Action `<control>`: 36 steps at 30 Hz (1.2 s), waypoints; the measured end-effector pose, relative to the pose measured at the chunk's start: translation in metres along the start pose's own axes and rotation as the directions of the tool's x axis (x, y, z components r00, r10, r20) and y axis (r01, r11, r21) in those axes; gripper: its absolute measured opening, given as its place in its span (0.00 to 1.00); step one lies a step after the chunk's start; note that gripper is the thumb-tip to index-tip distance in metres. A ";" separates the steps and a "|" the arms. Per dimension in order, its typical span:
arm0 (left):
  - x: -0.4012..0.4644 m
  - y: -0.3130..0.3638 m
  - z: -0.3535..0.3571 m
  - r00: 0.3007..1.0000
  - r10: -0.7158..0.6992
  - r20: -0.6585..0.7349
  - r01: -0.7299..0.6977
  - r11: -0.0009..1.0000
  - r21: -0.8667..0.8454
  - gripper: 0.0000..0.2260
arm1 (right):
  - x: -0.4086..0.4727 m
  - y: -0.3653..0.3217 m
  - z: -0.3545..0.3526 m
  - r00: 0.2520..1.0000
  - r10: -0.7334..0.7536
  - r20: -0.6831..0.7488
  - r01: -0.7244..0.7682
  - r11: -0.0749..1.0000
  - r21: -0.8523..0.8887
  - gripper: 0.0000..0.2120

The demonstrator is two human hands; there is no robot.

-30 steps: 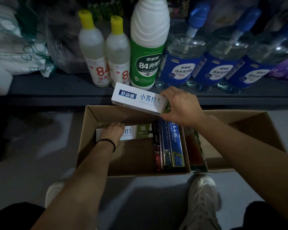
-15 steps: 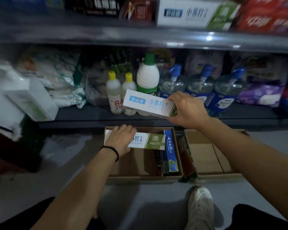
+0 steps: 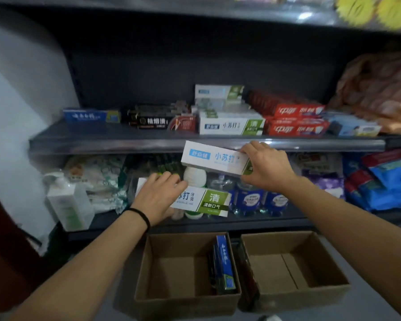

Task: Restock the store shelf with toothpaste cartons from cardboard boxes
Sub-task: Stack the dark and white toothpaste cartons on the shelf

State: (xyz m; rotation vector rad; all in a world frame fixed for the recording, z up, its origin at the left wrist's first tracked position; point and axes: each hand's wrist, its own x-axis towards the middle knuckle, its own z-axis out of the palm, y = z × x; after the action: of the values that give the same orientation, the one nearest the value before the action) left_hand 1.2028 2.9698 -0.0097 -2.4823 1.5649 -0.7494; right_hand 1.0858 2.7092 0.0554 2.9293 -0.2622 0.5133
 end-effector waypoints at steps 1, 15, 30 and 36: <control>0.006 -0.004 -0.010 1.000 0.001 -0.017 -0.001 1.000 0.006 0.31 | 0.002 0.004 -0.010 1.000 -0.003 -0.020 0.002 1.000 -0.018 0.28; 0.094 -0.053 -0.072 0.973 0.072 -0.218 -0.060 0.996 0.060 0.30 | 0.059 0.067 -0.061 0.986 0.038 -0.162 -0.066 0.984 -0.167 0.26; 0.216 -0.125 -0.053 0.953 0.086 -0.289 -0.050 0.990 0.131 0.29 | 0.186 0.128 -0.036 0.977 0.042 -0.210 -0.079 0.982 -0.171 0.30; 0.249 -0.152 -0.040 0.958 0.037 -0.284 0.003 0.990 0.140 0.28 | 0.234 0.145 -0.018 0.983 0.037 -0.178 -0.071 0.979 -0.190 0.32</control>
State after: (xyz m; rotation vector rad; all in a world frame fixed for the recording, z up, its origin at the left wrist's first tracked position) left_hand 1.3939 2.8294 0.1640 -2.3394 1.5543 -1.2168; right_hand 1.2677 2.5380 0.1716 2.6743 -0.3497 0.7037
